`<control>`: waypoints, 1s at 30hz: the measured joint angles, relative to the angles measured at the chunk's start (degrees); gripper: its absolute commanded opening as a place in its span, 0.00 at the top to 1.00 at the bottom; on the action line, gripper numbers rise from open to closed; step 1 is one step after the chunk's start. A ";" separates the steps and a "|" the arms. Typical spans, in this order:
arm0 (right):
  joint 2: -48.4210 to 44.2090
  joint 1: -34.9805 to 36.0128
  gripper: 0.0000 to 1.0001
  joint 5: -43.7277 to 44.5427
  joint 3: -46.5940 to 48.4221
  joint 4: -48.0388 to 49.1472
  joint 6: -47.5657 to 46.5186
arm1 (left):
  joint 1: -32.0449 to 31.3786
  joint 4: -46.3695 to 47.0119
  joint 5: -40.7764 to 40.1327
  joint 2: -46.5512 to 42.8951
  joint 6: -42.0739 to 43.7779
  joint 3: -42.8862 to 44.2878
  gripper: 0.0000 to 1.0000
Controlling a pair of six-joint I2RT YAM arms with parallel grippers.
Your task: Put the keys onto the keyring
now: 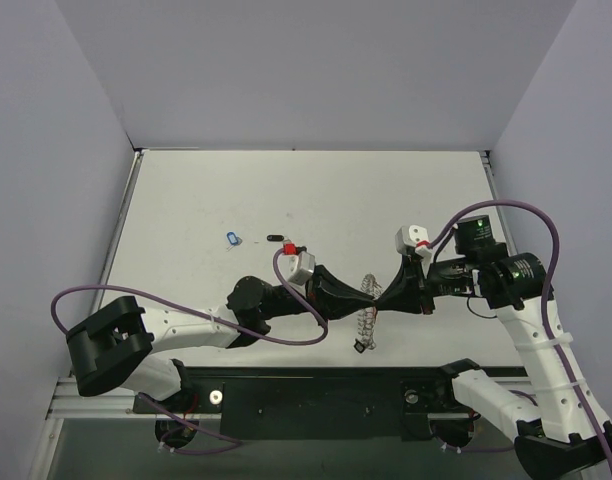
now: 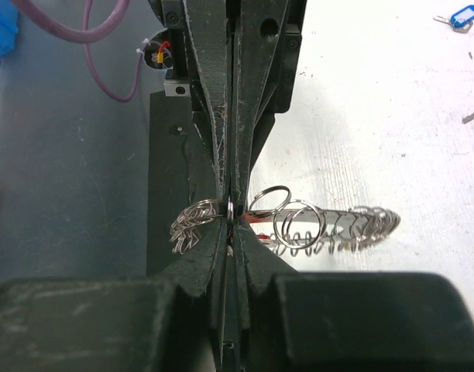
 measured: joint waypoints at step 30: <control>2.01 0.09 1.00 13.81 1.46 -6.47 -0.63 | 8.63 -62.05 10.64 -11.47 15.85 23.96 0.49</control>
